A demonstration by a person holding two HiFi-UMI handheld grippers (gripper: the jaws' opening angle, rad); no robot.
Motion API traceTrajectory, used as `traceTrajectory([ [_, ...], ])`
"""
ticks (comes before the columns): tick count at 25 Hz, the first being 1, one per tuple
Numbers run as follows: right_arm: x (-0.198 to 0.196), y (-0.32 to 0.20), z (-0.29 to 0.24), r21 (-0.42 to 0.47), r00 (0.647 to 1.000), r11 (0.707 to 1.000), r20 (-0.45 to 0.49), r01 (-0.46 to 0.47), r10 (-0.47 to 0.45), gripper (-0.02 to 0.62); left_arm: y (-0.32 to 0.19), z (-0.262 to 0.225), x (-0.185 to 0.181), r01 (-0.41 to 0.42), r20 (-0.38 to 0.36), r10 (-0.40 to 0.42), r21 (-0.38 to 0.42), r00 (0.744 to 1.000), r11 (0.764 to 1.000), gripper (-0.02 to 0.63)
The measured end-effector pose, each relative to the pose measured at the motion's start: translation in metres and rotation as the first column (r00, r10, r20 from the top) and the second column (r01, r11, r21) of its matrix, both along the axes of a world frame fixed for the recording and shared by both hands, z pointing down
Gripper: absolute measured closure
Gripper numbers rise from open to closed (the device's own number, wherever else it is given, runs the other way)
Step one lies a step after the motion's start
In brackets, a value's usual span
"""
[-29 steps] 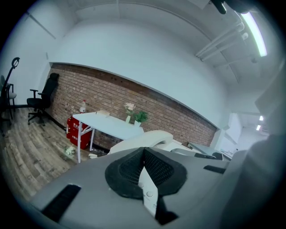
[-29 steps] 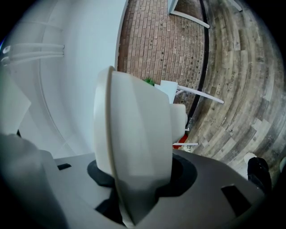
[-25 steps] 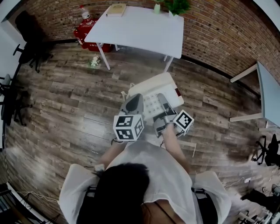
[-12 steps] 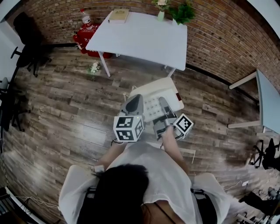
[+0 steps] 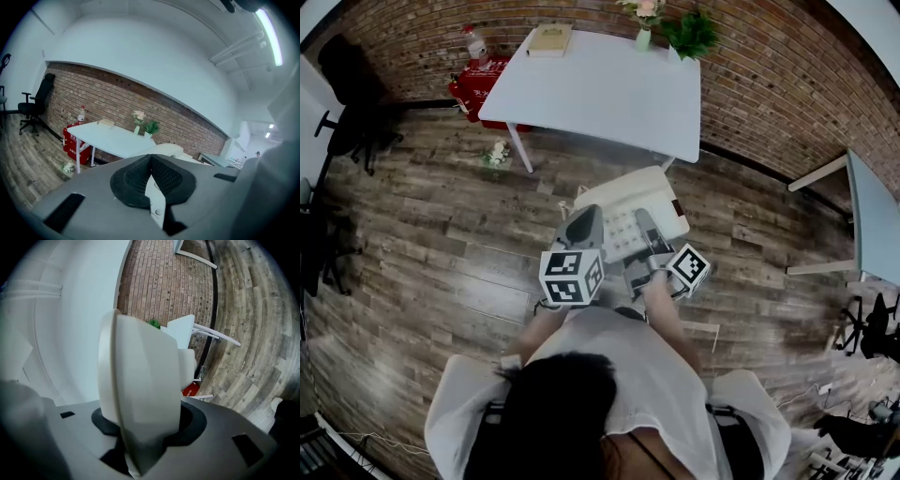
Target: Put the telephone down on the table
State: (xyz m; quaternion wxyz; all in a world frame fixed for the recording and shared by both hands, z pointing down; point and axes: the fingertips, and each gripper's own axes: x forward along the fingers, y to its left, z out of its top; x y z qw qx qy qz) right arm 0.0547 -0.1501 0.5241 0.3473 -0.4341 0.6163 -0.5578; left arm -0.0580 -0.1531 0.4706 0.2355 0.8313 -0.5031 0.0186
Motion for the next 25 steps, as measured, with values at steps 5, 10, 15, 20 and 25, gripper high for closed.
traceTrajectory([
  [5,-0.003,-0.012,0.005,-0.017,1.000,1.000,0.003,-0.012,0.012,0.368,-0.015,0.001,-0.005,-0.003,-0.003,0.003,0.002,1.000,1.000,0.581],
  [10,-0.005,-0.025,0.007,-0.022,1.000,0.999,0.005,-0.023,0.023,0.368,-0.029,0.005,-0.009,-0.005,0.006,0.005,-0.006,1.000,1.000,0.581],
  [15,-0.004,-0.039,0.009,-0.027,1.000,0.999,0.002,-0.028,0.028,0.368,-0.043,0.002,-0.008,-0.011,0.002,0.011,0.004,1.000,1.000,0.581],
  [20,-0.006,-0.055,0.009,-0.017,1.000,1.000,-0.016,-0.016,0.016,0.368,-0.056,0.004,-0.010,-0.010,0.016,0.009,0.008,1.000,1.000,0.581],
  [25,-0.005,-0.070,0.011,-0.022,1.000,1.000,-0.002,-0.005,0.005,0.368,-0.072,0.006,-0.007,-0.005,0.028,0.005,0.007,1.000,1.000,0.581],
])
